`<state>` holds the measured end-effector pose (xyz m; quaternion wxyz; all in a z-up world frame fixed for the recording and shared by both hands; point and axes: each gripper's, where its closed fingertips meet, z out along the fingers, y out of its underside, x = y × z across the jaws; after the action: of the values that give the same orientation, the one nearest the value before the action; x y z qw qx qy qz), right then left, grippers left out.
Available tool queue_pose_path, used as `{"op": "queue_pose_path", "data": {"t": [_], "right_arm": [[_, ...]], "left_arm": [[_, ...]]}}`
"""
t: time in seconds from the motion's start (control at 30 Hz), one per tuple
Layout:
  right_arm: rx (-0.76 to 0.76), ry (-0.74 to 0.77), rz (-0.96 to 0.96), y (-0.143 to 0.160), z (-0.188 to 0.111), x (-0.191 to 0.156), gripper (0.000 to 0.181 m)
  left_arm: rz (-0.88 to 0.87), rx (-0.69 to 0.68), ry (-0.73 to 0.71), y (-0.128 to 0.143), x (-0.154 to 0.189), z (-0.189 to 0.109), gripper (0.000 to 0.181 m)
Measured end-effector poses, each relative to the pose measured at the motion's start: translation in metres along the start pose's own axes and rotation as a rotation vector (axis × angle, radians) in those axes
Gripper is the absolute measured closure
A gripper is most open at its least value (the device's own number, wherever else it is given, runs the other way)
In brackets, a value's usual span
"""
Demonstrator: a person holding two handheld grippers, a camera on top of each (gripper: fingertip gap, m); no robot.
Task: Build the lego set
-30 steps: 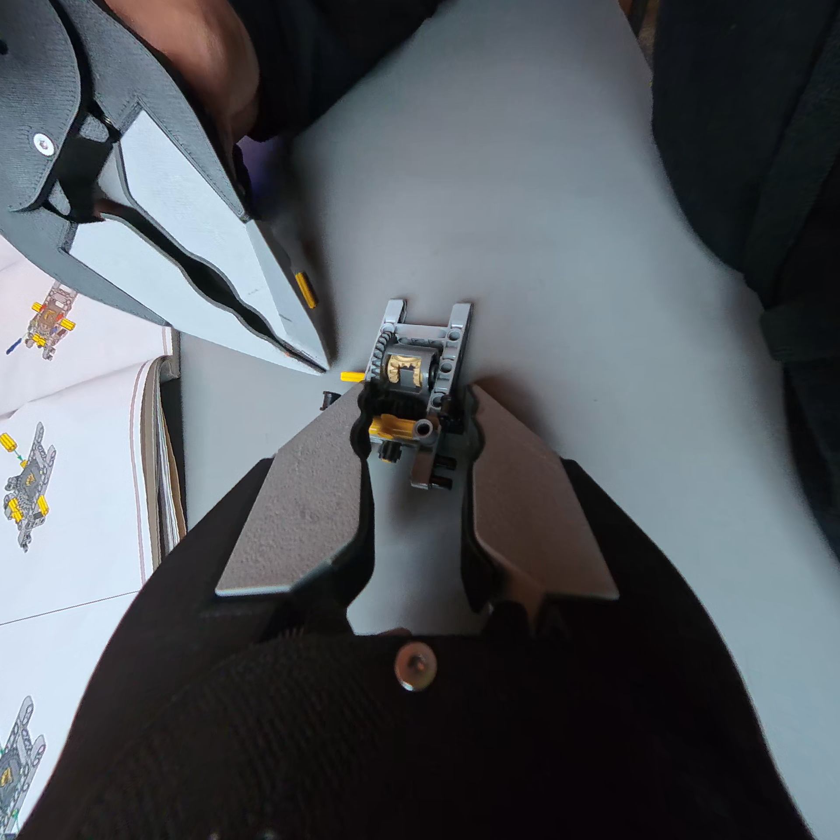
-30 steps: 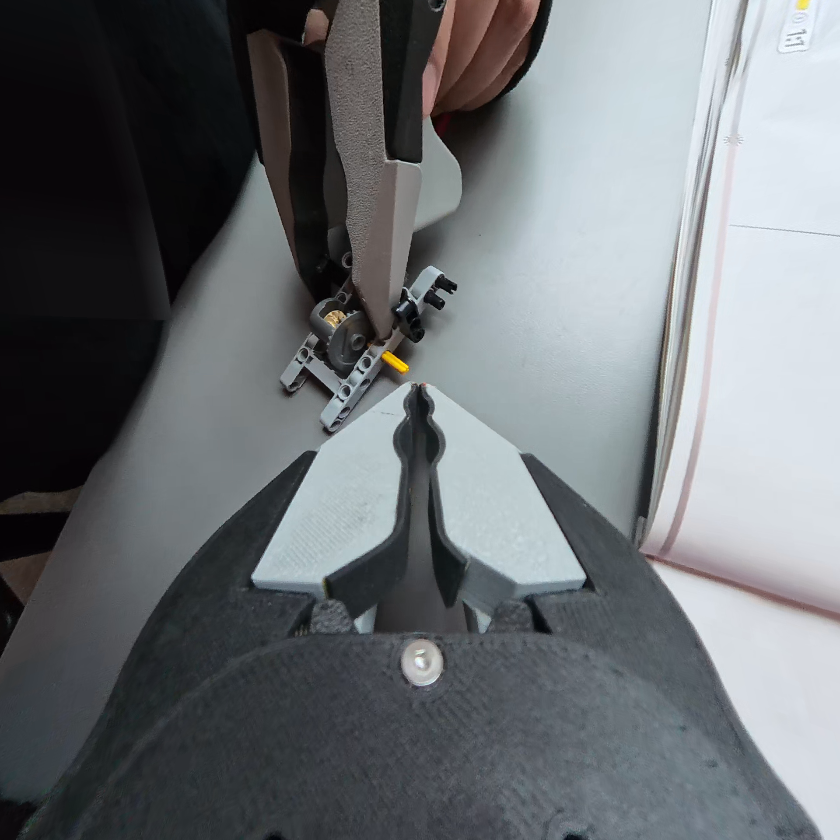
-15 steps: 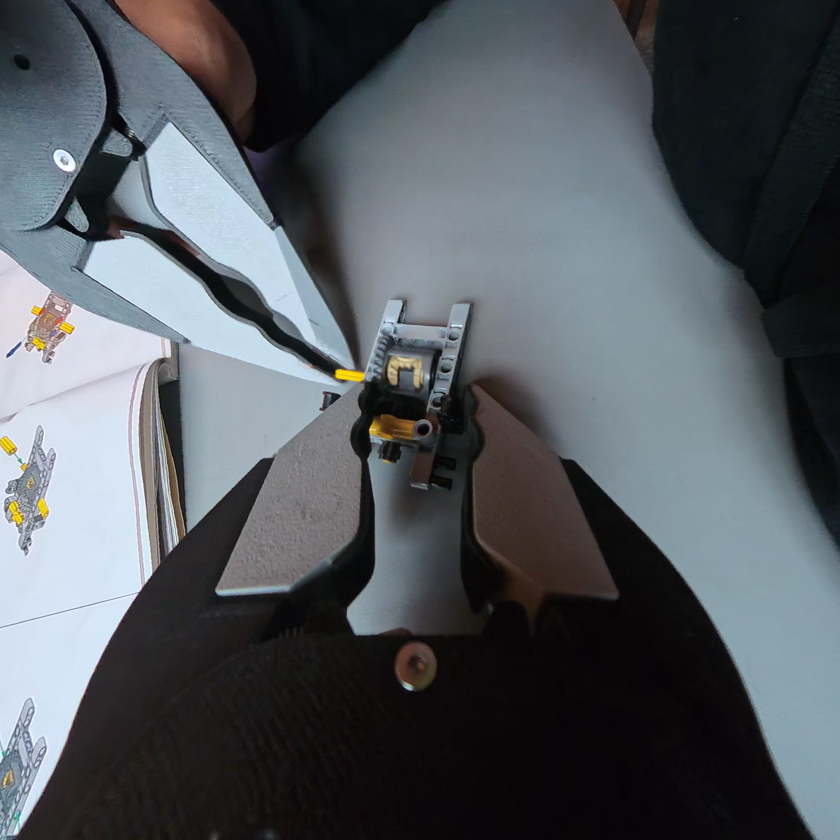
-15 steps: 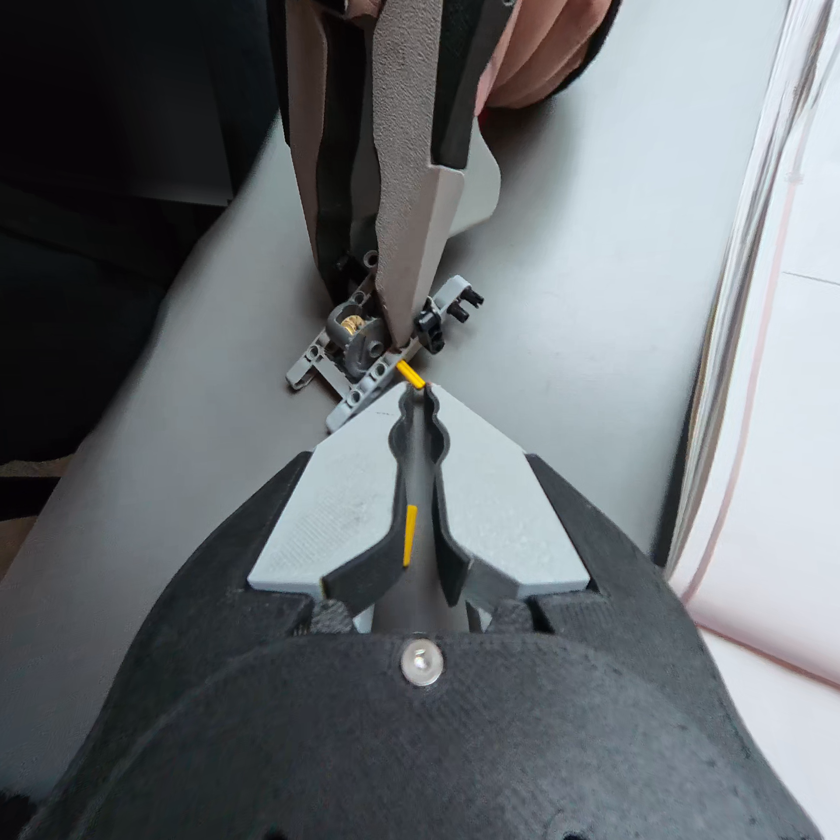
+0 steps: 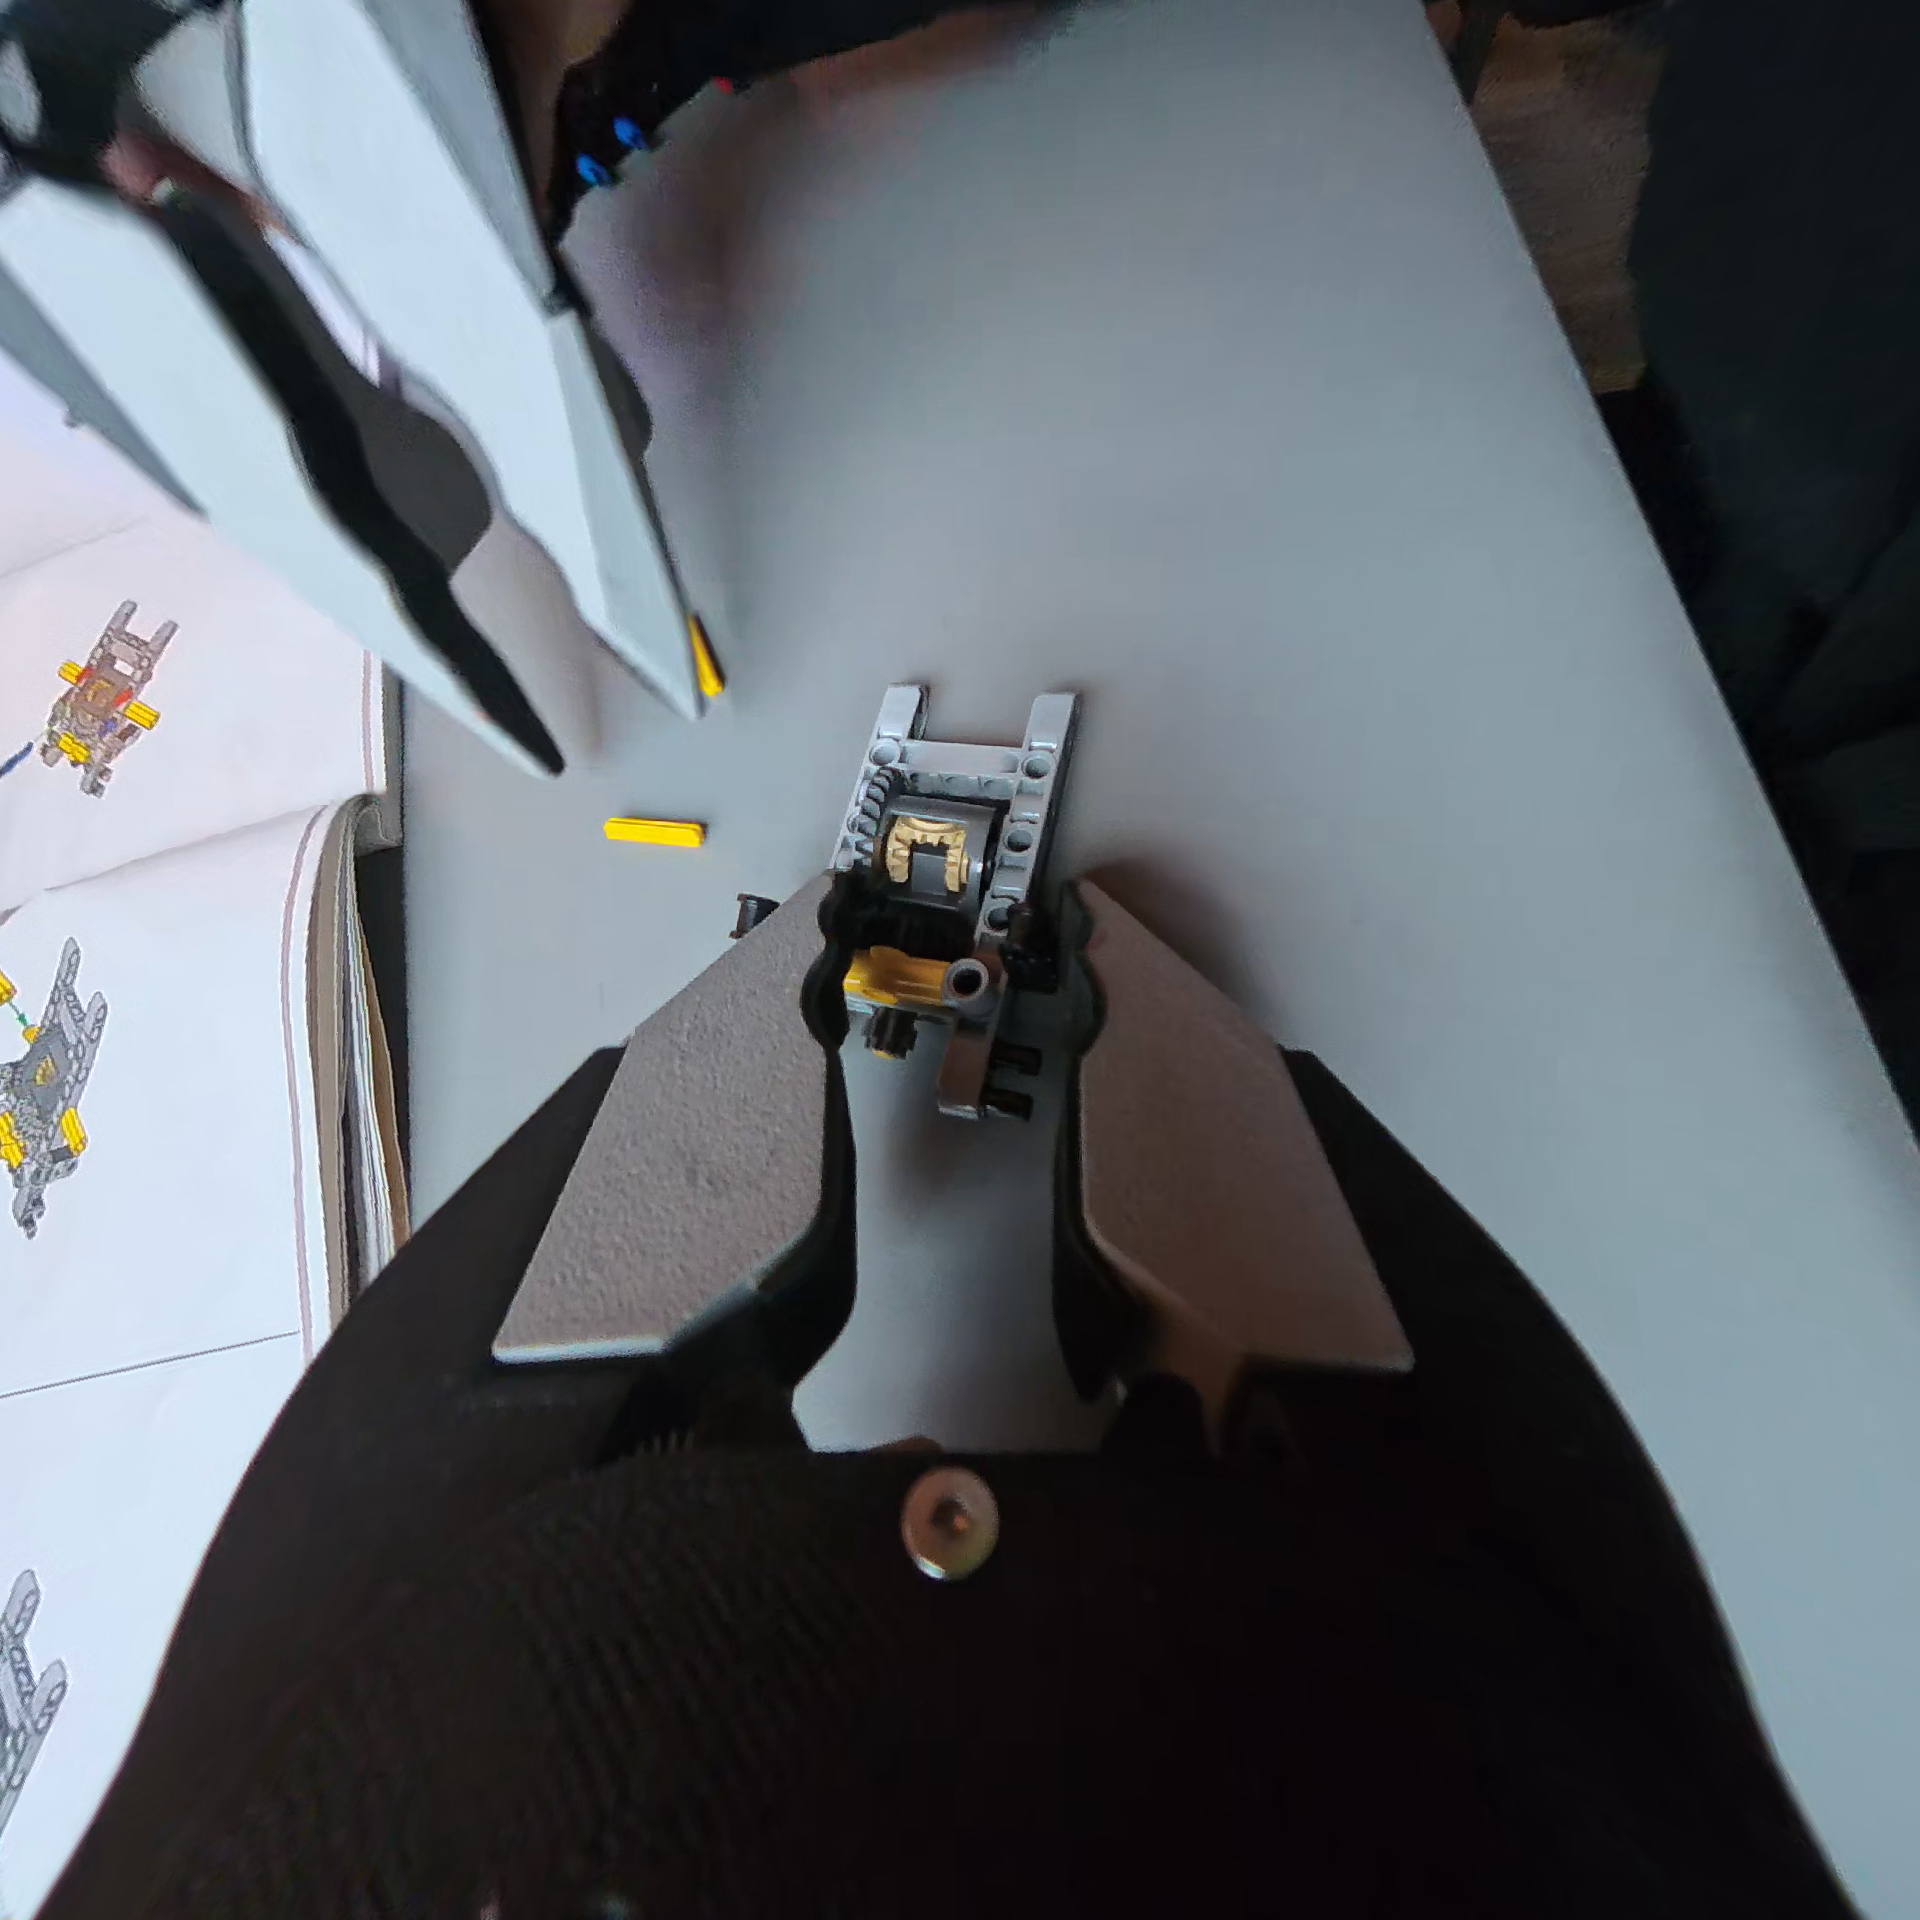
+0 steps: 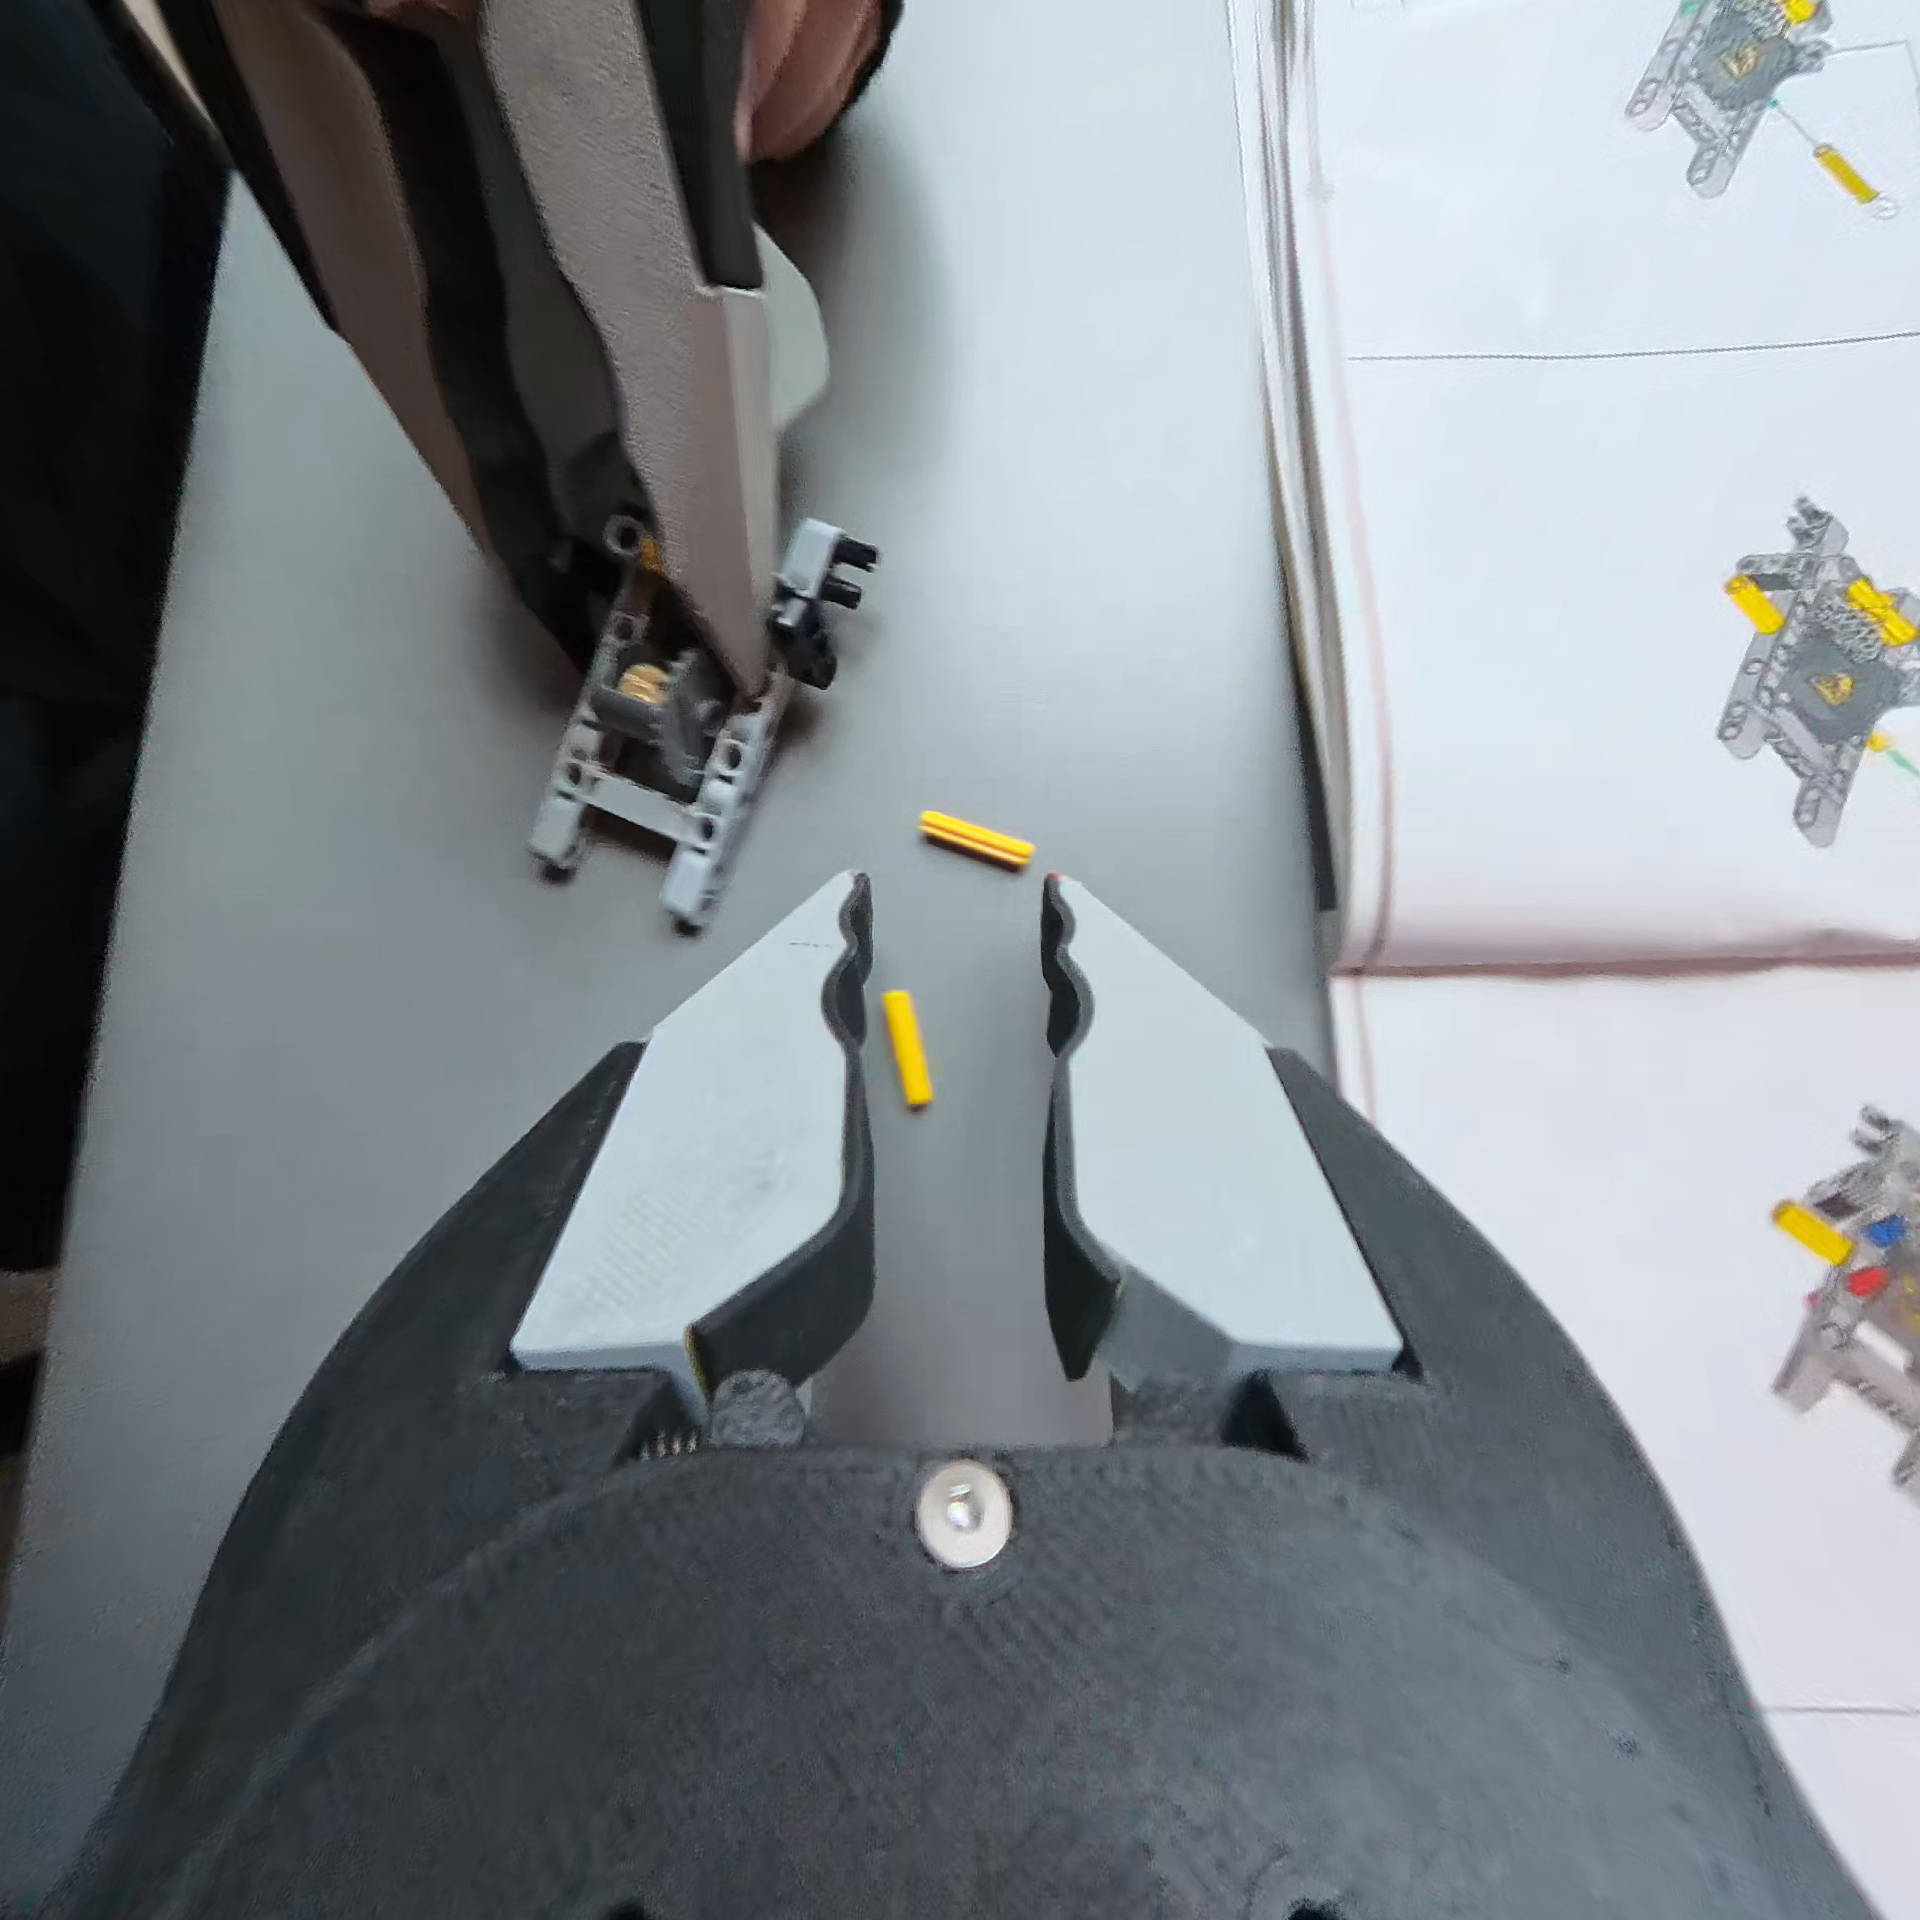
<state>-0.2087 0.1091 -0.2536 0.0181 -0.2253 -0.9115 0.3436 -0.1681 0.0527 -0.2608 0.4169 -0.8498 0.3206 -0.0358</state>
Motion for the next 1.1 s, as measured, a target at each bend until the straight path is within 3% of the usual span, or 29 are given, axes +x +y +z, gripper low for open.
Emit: {"op": "queue_pose_path", "data": {"t": [0.1,0.17,0.27,0.47,0.67,1.1], "right_arm": [[0.110,0.008,-0.003,-0.018,0.004,-0.034,0.160],[0.131,0.067,0.014,-0.024,0.014,-0.041,0.165],[0.173,0.030,0.048,-0.034,0.025,-0.054,0.166],[0.201,0.033,0.098,-0.030,0.026,-0.049,0.181],[0.271,0.023,0.128,-0.024,0.023,-0.050,0.181],[0.262,0.102,0.047,-0.024,0.023,-0.049,0.181]], "left_arm": [[-0.018,-0.007,0.002,0.000,0.001,0.000,0.145],[-0.027,-0.016,0.003,0.000,0.001,0.000,0.145],[-0.042,-0.020,0.005,-0.001,0.001,0.000,0.145],[-0.041,-0.032,-0.012,0.001,0.001,-0.001,0.144],[-0.070,-0.013,0.003,0.000,0.001,-0.002,0.145],[-0.107,0.010,0.013,-0.002,0.000,-0.003,0.146]]}}
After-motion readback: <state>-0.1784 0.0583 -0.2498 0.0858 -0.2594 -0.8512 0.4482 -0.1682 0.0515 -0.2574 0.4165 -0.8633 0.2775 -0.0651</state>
